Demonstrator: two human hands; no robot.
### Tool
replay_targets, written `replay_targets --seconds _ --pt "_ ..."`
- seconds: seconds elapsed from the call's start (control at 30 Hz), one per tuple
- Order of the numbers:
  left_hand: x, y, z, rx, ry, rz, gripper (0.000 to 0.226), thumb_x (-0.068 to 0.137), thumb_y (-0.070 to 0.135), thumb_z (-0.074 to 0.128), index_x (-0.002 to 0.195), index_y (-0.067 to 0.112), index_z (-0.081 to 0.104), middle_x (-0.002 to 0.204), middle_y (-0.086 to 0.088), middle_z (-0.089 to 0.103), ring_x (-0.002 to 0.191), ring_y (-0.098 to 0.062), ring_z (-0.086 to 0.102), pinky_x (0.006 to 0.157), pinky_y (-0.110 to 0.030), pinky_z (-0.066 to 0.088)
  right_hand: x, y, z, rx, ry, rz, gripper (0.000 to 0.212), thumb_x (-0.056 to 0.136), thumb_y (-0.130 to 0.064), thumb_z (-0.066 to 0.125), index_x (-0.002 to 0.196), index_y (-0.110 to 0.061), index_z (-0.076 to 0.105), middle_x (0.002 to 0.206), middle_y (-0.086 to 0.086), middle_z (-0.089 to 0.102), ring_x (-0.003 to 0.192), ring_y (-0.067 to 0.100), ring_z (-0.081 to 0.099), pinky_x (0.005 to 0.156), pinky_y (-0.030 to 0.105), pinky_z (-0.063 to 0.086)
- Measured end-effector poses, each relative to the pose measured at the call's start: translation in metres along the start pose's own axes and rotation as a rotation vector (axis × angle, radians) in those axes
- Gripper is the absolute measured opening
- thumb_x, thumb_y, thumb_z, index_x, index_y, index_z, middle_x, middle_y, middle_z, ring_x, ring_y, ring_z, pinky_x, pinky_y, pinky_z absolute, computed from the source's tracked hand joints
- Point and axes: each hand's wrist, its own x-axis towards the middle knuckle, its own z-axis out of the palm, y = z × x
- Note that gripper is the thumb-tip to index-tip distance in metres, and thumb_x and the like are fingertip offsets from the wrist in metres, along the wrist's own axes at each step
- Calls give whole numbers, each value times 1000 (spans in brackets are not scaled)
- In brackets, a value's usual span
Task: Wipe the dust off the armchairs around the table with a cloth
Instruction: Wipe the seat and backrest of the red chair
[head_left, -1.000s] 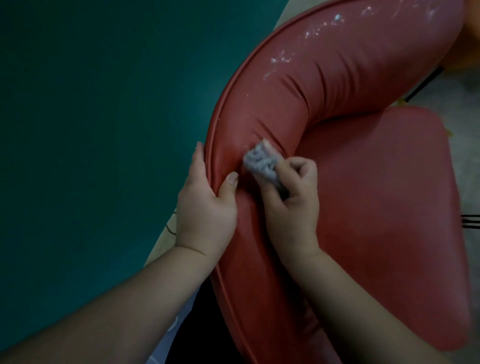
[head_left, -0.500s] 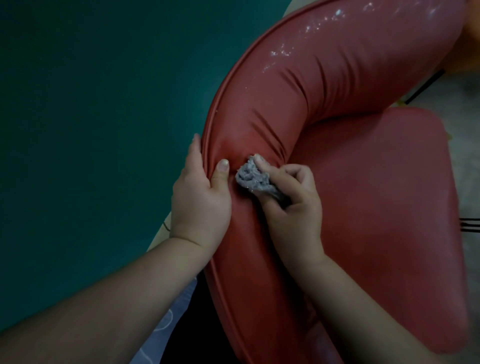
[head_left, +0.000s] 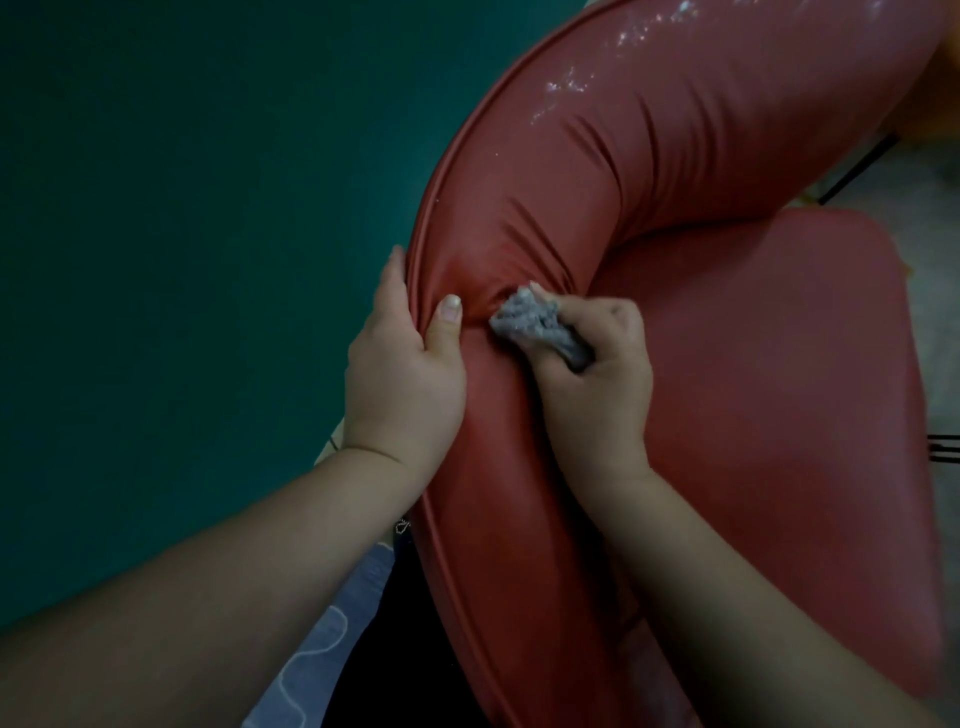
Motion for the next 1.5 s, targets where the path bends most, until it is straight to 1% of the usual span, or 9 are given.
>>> replay_targets --seconds 0.17,0.3,0.47,0.57,0.7,0.8,0.93,1.17,1.5 --pt "2 -1 1 7 6 7 58 97 31 49 149 15 28 146 -7 45 133 -20 42 107 -23 29 29 -4 13 30 43 76 18 79 -13 76 91 -24 67 99 5 52 84 1 53 80 5 40" --pt "0 -1 1 6 10 14 57 97 29 49 149 14 29 145 -7 45 132 -21 42 105 -20 27 -13 4 -13 41 -9 54 36 79 -10 75 87 -41 60 98 6 58 85 -1 58 79 6 42" --pt "1 -1 1 1 15 2 57 97 31 49 149 15 29 145 -7 46 132 -20 43 105 -20 28 10 4 0 -10 -16 90 15 79 -12 76 92 -16 71 100 8 56 88 8 58 80 5 40" --pt "-1 0 1 -21 7 2 58 97 33 48 149 15 29 146 -5 45 133 -18 42 108 -22 29 25 -1 8 -7 14 106 16 82 -15 73 97 -18 68 103 6 50 86 1 52 82 3 37" --pt "-1 -1 1 -57 49 -2 48 102 36 35 147 18 34 147 -1 43 127 -5 36 94 3 18 -4 -6 -7 35 33 31 24 80 -29 72 102 -33 62 102 3 51 88 -4 53 82 4 39" --pt "0 -2 2 -114 54 -24 45 104 33 27 146 20 36 147 2 42 125 2 26 84 13 12 0 -17 -1 44 24 -37 34 80 -38 66 111 -24 66 101 4 49 91 6 54 85 10 42" --pt "1 -3 2 -124 59 -35 43 104 30 28 145 22 38 147 3 43 127 -4 34 90 7 15 54 -34 27 -97 -54 -208 35 83 -21 71 118 -16 67 98 6 43 93 19 51 91 23 43" --pt "0 -2 3 -102 51 -36 44 103 31 30 146 23 36 147 2 43 127 -4 34 90 7 14 20 -21 13 -192 -91 -308 41 86 -25 68 126 -21 62 97 3 43 90 17 49 87 28 45" --pt "1 -2 3 -152 85 -8 53 95 35 27 144 21 40 144 4 46 128 -5 38 96 4 18 104 -51 37 -449 -287 -414 30 84 -26 68 112 -17 69 102 11 52 98 30 51 85 42 43"
